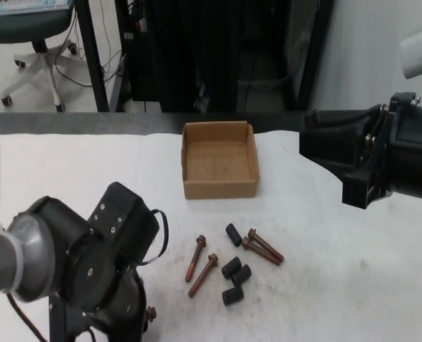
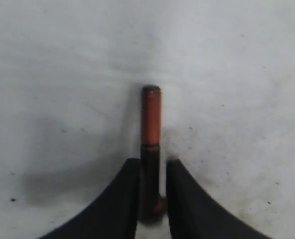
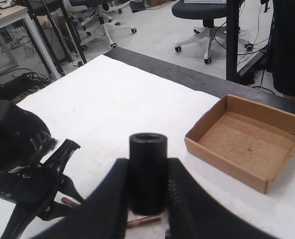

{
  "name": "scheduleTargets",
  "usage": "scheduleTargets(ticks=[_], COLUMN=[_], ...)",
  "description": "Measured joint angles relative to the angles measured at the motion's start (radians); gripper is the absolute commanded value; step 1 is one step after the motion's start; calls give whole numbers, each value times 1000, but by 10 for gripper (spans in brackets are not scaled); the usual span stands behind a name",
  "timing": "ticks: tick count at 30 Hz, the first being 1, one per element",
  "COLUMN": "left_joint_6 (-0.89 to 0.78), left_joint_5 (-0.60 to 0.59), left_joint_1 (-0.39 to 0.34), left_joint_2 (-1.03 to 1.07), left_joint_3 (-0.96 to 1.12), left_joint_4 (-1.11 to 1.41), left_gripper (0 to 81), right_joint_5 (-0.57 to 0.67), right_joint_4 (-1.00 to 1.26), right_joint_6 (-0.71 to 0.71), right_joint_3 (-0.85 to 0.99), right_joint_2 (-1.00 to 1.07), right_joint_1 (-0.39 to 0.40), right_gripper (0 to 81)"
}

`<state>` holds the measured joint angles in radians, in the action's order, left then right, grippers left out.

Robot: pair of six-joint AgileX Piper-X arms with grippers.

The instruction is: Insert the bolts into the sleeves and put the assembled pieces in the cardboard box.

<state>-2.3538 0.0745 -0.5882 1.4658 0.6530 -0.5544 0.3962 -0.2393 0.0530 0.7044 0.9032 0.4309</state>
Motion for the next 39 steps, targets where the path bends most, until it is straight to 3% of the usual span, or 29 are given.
scheduleTargets(ticks=[2,10,12,14,16,19,22,25,28,30,39], left_joint_6=[32,189,333,569,962,1551,2050,2361,2543,2651,2806], left_joint_5=[23,21,21,18,-16,-155,-279,-308,-309,-286,-96], left_joint_1=[0,0,4,11,23,37,41,41,46,46,46], left_joint_2=[0,-37,-56,-91,-141,-212,-257,-254,-164,-114,-48], left_joint_3=[-1,-1,-2,-2,-2,15,55,83,85,85,109], left_joint_4=[87,289,312,359,409,410,213,-52,-391,-453,-369], left_gripper=[540,481,480,480,456,346,284,284,285,285,285], right_joint_5=[0,0,0,0,0,0,0,0,17,42,73], right_joint_4=[0,-16,-16,-16,-16,-16,-16,-16,-16,-16,-16], right_joint_6=[0,0,0,0,0,0,0,0,0,0,0], right_joint_3=[0,0,0,0,0,0,0,0,0,0,0], right_joint_2=[0,0,0,0,0,0,0,0,0,0,0], right_joint_1=[0,0,0,0,0,0,0,0,0,0,0], right_gripper=[8,8,8,8,8,8,8,8,8,8,8])
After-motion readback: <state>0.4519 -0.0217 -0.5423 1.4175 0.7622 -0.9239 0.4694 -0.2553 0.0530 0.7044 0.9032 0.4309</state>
